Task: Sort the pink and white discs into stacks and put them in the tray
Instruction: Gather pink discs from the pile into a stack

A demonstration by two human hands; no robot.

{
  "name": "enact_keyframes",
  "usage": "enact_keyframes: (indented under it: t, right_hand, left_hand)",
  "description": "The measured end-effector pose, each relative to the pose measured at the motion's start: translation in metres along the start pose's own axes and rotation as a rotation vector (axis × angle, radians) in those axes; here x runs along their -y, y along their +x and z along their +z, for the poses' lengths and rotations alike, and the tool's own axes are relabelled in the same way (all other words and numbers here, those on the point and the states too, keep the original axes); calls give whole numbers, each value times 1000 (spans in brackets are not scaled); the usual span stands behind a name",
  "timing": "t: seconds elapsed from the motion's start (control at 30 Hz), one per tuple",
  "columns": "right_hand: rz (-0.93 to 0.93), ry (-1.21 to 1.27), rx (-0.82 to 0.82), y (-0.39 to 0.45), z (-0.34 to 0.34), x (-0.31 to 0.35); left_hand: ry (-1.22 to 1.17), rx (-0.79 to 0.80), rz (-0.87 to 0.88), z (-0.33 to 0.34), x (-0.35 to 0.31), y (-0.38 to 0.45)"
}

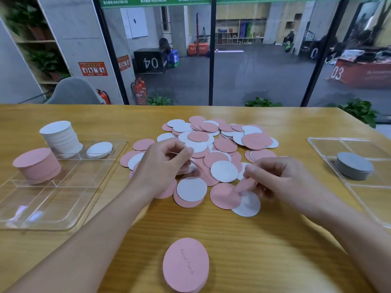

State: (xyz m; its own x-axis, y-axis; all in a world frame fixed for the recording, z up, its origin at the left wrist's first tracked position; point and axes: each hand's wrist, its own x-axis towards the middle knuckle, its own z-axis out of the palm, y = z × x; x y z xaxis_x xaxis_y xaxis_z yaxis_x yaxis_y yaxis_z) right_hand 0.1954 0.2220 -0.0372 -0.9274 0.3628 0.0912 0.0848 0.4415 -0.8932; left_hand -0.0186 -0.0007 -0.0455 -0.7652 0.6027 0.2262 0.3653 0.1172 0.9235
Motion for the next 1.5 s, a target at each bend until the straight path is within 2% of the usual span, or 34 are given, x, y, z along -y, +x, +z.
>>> enact_keyframes:
  t: [0.27,0.37,0.57,0.7,0.8,0.9,1.03,1.23,1.5]
  right_hand:
    - [-50,-115,22,6,4,-22]
    - [-125,-166,-15,4,6,-20]
    - [-264,-262,-123,0,12,-13]
    - [-244,-404,-6,1,12,-17]
    - [-221,-465,25,2,12,-23]
    - [-196,-459,-15,2,9,-21]
    - [-152,-470,-47,5,5,-25]
    - [-138,-463,-38,7,5,-29]
    - [-149,-437,-45,6,3,-30]
  left_hand:
    - [96,109,20,4,0,-6]
    - [79,98,56,11,0,-9]
    - [39,219,158,34,-8,-22]
    - [-56,339,131,45,-13,-30]
    - [80,333,167,44,-12,-32]
    - [398,295,284,37,-8,-28]
    - [617,425,266,35,-4,-26]
    - [724,566,199,35,-11,-27]
    - [742,680,254,33,-17,-31]
